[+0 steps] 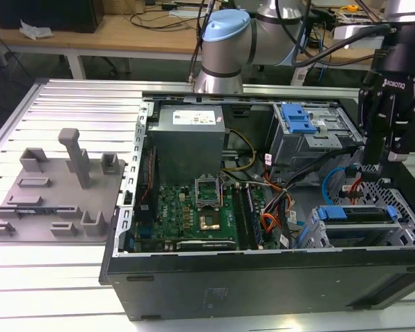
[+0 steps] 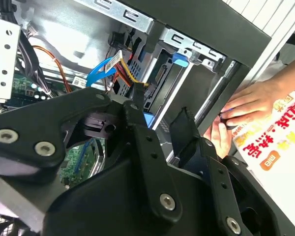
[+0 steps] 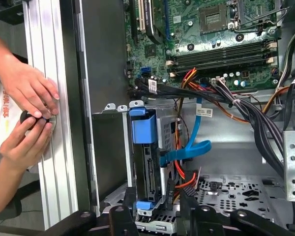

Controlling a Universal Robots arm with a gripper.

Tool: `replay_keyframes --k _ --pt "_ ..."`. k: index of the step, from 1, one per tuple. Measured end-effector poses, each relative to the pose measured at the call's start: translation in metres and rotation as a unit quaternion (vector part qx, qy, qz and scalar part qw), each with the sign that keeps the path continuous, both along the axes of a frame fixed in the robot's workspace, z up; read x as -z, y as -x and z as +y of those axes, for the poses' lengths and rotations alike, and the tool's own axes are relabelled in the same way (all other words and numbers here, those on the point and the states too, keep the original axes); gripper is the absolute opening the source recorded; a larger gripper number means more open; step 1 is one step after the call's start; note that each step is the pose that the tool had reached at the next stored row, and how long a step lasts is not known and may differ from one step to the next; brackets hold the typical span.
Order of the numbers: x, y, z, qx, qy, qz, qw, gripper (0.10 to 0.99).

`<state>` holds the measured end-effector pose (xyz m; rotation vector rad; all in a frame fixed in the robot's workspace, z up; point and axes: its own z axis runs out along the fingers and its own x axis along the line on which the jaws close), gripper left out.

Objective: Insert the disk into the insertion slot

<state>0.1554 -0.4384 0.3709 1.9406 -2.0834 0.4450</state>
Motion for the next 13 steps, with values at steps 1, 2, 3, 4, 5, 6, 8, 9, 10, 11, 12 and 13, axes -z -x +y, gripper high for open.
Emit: replay_keyframes --k 1,2,3,4,5,6,8,9,10,11,12,13 --pt "0.0003 0.0003 0.0002 0.0 0.0 0.0 1.0 0.482" --pt "0.0007 0.0007 0.0006 0.0 0.0001 0.0 1.0 0.482" --pt "0.0012 0.001 0.0008 0.0 0.0002 0.0 1.0 0.482" --pt "0.0019 0.001 0.0009 0.0 0.0005 0.0 1.0 0.482" --pt "0.0025 0.001 0.0009 0.0 0.0007 0.0 1.0 0.482" --pt "0.0038 0.0011 0.0009 0.0 0.0011 0.0 1.0 0.482" --pt "0.0059 0.0011 0.0009 0.0 0.0018 0.0 1.0 0.482" --pt "0.0065 0.0011 0.0009 0.0 0.0019 0.0 1.0 0.482" --pt "0.0072 0.0009 0.0009 0.0 0.002 0.0 1.0 0.482" --pt "0.0077 0.0004 0.0009 0.0 0.0021 0.0 1.0 0.482" --pt "0.0081 0.0 0.0009 0.0 0.0022 0.0 1.0 0.482" --pt "0.0095 -0.0013 0.0009 0.0 0.0022 -0.0001 1.0 0.482"
